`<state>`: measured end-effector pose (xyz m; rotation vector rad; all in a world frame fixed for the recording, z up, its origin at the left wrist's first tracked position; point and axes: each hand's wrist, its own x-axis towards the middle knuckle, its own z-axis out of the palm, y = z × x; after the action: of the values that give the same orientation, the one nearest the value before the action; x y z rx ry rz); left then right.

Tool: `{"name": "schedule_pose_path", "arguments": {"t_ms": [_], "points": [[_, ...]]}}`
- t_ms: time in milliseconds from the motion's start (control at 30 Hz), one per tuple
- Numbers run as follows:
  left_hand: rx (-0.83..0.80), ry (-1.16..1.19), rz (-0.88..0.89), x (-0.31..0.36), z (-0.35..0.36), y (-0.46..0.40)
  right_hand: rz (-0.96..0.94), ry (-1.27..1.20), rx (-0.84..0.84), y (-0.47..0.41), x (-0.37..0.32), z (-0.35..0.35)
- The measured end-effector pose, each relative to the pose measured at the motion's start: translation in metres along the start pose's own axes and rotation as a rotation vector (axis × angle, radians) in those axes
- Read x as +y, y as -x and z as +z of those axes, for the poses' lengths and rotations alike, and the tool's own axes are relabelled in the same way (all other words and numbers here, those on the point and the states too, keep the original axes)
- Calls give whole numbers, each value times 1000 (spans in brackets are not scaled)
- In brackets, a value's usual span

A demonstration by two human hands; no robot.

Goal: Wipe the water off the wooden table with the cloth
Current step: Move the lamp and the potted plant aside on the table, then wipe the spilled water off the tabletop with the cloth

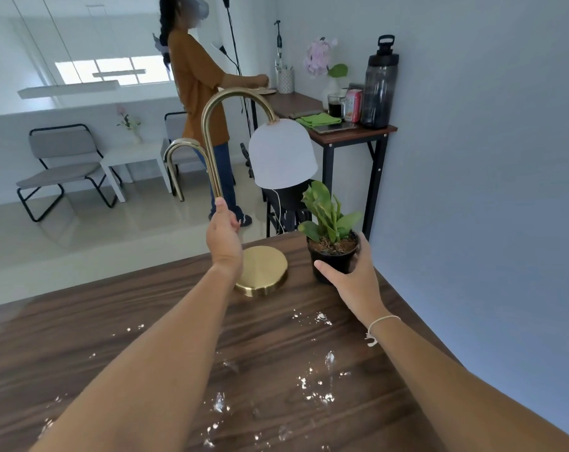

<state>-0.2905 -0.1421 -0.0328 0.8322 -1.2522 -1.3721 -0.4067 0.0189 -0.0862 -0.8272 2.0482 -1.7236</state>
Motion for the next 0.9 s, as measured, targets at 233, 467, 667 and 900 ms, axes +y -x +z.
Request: {"name": "schedule_pose_path", "arguments": {"t_ms": [233,467,667,900], "points": [[-140,-132,-141,15,-26,21,28,103,44,35,-15,-31],[-218,-351,-107,43,-82,95,-2,270,6,117,-36,-67],[-366,-535,21,68,-133,183,9,524,-60,214,-41,-97],[-428,-723,57,66,-191,249,58,1089,-100,298,-16,-143]]}}
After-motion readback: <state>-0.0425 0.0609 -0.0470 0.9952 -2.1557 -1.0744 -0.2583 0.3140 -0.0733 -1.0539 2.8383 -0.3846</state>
